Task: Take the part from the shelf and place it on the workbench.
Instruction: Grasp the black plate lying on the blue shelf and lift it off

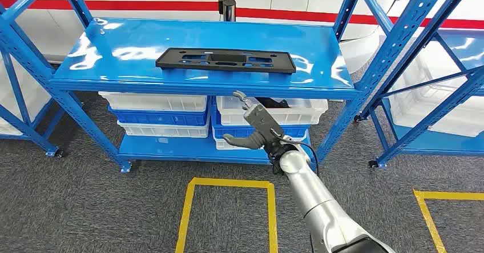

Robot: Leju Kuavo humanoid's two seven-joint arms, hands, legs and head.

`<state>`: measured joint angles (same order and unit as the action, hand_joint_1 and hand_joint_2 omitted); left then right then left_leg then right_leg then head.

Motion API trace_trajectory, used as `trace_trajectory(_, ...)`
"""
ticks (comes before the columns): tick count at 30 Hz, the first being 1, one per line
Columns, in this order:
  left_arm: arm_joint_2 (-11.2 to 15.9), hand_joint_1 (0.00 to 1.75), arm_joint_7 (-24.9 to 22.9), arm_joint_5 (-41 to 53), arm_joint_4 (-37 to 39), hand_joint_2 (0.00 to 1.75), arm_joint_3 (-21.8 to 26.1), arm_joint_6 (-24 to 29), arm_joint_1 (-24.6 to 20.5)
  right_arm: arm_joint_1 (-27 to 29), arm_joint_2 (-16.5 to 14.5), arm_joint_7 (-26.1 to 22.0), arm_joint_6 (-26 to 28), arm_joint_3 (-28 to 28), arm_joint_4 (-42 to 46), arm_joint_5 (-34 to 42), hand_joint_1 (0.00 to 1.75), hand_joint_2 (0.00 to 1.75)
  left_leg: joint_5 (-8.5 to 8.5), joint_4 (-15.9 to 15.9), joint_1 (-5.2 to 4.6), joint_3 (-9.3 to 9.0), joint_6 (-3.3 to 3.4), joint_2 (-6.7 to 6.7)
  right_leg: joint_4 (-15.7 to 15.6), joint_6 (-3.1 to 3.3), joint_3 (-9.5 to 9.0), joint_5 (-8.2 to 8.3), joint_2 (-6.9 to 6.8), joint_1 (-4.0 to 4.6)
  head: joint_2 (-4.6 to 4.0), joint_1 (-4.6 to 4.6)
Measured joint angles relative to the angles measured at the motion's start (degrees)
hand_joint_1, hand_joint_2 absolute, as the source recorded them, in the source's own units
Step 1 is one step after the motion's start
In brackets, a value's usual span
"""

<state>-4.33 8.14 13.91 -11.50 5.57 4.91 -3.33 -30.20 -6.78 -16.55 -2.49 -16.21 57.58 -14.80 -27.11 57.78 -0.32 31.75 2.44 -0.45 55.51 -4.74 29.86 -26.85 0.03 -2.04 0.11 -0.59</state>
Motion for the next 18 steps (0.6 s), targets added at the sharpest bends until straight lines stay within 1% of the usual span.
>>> trace_trajectory(2, 0.0, 0.0, 0.1, 0.0, 0.0, 0.0, 0.0, -0.1, 0.0, -0.4, -0.1, 0.5, 0.8, -0.8, -0.2, -1.9, 0.0, 1.75, 0.0, 0.0, 0.0, 0.0, 0.0, 0.0, 0.0, 0.0, 0.0, 0.0, 0.0, 0.0, 0.0, 0.0)
trace_trajectory(18, 0.1, 0.0, 1.2, 0.6, 0.0, 0.0, 0.8, -1.8, -0.3, -7.7, -0.7, 9.6, 12.8, -13.4, -3.4, -31.5, 0.0, 1.75, 0.01, 0.0, 0.0, 0.03, 0.0, 0.0, 0.0, 0.0, 0.03, 0.0, 0.0, 0.0, 0.0, 0.01)
